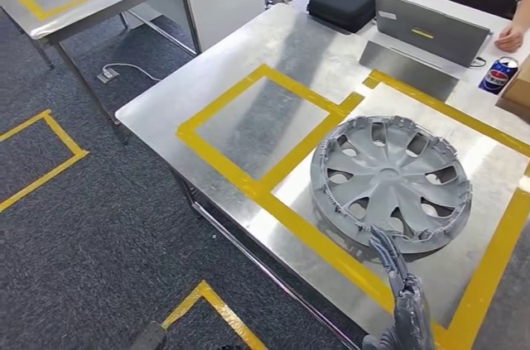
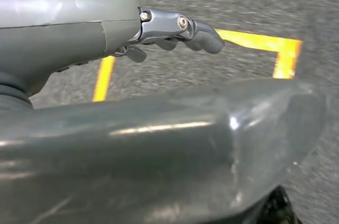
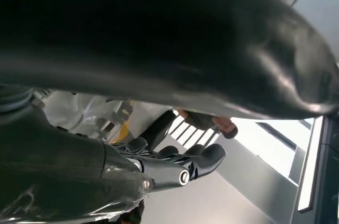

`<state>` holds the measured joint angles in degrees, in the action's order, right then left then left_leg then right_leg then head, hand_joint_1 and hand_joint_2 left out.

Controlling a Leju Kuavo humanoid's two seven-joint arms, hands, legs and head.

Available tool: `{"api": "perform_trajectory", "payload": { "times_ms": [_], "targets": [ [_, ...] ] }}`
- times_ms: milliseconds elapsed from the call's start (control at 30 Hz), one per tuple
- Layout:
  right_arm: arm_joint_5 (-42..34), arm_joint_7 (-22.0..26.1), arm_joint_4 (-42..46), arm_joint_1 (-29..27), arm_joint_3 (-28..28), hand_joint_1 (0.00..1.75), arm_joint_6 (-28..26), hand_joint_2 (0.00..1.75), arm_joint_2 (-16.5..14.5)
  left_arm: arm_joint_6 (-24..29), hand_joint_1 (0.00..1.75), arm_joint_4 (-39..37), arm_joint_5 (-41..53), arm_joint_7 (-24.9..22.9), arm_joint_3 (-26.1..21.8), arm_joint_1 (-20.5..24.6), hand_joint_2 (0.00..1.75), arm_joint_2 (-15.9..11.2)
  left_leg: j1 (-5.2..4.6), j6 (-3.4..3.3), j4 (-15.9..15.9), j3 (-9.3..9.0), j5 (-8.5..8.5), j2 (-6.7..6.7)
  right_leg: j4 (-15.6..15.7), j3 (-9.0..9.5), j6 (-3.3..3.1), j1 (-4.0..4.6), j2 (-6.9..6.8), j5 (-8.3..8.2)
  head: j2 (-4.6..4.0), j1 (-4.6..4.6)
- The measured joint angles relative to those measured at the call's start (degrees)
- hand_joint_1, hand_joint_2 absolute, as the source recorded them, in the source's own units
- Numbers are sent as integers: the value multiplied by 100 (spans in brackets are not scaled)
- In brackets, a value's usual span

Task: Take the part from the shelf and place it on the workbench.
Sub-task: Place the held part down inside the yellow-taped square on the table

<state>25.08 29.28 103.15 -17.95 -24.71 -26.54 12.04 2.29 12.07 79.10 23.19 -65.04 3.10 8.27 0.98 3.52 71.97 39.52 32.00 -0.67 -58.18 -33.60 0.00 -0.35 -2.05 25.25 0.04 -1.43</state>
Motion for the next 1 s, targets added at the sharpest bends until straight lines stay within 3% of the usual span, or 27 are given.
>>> {"api": "perform_trajectory", "payload": {
  "times_ms": [67, 133, 200, 233, 300, 367, 433, 467, 500, 567, 633, 700, 767, 800, 833, 900, 933, 967, 1000],
  "targets": [
    [-243, 189, -43, -79, 38, 0, -73, 0, -162, 119, 0, 0, -30, -52, -22, 4, 0, 4, 1, 7, -566, -501, -249, 142, -14, -90, 37, 8, -119, -70, 0, 4],
    [-365, 298, -73, -147, 98, 0, -108, 0, -284, 188, 0, 0, -61, -79, -51, 35, 0, 21, -16, -17, -1293, -1029, -323, 362, -64, -162, 96, 25, -229, -122, 0, 14],
    [-397, 333, -100, -188, 146, 0, -124, 0, -358, 214, 0, 0, -71, -90, -74, 57, 0, 36, -56, -104, -1605, -1180, -302, 398, -97, -206, 163, 27, -349, -186, 0, 20],
    [-402, 339, -114, -198, 164, 0, -127, 0, -384, 219, 0, 0, -73, -93, -84, 45, 0, 38, -72, -167, -1616, -1142, -320, 345, -97, -213, 195, 11, -404, -220, 0, 19],
    [-406, 343, -135, -218, 187, 0, -129, 0, -425, 223, 0, 0, -74, -99, -103, 4, 0, 39, -80, -276, -1621, -1063, -408, 253, -204, -262, 252, -27, -293, -76, 0, 16],
    [-412, 347, -147, -241, 209, 0, -127, 0, -452, 229, 0, 0, -75, -103, -124, 9, 0, 34, -82, -356, -1624, -946, -522, 154, -726, -422, 283, -37, -2, 420, 0, 14],
    [-417, 349, -163, -252, 229, 0, -125, 0, -466, 234, 0, 0, -76, -105, -134, 28, 0, 34, -105, -386, -1620, -798, -646, 25, -1431, -579, 262, -14, 154, 869, 0, 15],
    [-418, 349, -172, -254, 238, 0, -125, 0, -472, 234, 0, 0, -76, -106, -136, 26, 0, 38, -118, -387, -1617, -721, -709, -43, -1613, -572, 235, 4, 180, 925, 0, 16],
    [-425, 356, -179, -255, 245, 0, -119, 0, -479, 237, 0, 0, -80, -109, -139, 19, 0, 42, -127, -384, -1614, -644, -772, -110, -1599, -469, 200, 28, 200, 865, 0, 18],
    [-479, 407, -186, -268, 284, 0, -68, 0, -512, 264, 0, 0, -99, -123, -154, 15, 0, 51, -129, -366, -1611, -502, -900, -255, -978, 39, 114, 74, 328, 585, 0, 19],
    [-558, 490, -190, -305, 366, 0, 46, 0, -565, 316, 0, 0, -139, -135, -173, 24, 0, 70, -129, -327, -1615, -404, -1023, -391, -163, 597, 55, 90, 578, 502, 0, 26],
    [-605, 570, -211, -360, 470, 0, 202, 0, -628, 376, 0, 0, -134, -181, -195, 20, 0, 91, -111, -263, -1632, -360, -1135, -509, 159, 767, 39, 108, 669, 536, 0, 15],
    [-587, 647, -277, -371, 579, 0, 410, 0, -714, 551, 0, 0, -60, -360, -212, 4, 0, 165, -96, -189, -1656, -310, -1212, -577, 192, 697, -3, 120, 542, 428, 0, 0],
    [-551, 673, -327, -344, 620, 0, 509, 0, -774, 702, 0, 0, -27, -477, -217, 12, 0, 242, -101, -163, -1603, -255, -1121, -506, 223, 652, -43, 113, 470, 351, 0, 14],
    [-499, 688, -378, -310, 647, 0, 580, 0, -838, 869, 0, 0, -13, -573, -221, 38, 0, 345, -110, -139, -1459, -177, -919, -391, 258, 600, -75, 99, 386, 264, 0, 39],
    [-387, 683, -494, -245, 684, 0, 632, 0, -967, 1118, 0, -3, -6, -670, -227, 129, 0, 535, -103, -92, -853, 12, -311, -122, 287, 454, -105, 89, 211, 113, 0, 82],
    [-343, 673, -555, -224, 706, 0, 632, 0, -1019, 1176, 0, -7, -5, -683, -227, 172, 0, 614, -85, -58, -494, 85, -100, -60, 284, 372, -99, 90, 110, 46, 0, 90],
    [-312, 664, -614, -204, 733, 0, 630, 0, -1062, 1204, 0, -12, -5, -688, -227, 199, 0, 673, -59, -21, -210, 107, -34, -26, 278, 280, -89, 90, 10, -18, 0, 89],
    [-295, 658, -664, -186, 763, 0, 625, 0, -1099, 1215, 0, -16, -6, -686, -226, 213, 0, 722, -29, 16, -65, 59, -106, -2, 267, 184, -74, 87, -83, -80, 0, 90]
  ]
}}
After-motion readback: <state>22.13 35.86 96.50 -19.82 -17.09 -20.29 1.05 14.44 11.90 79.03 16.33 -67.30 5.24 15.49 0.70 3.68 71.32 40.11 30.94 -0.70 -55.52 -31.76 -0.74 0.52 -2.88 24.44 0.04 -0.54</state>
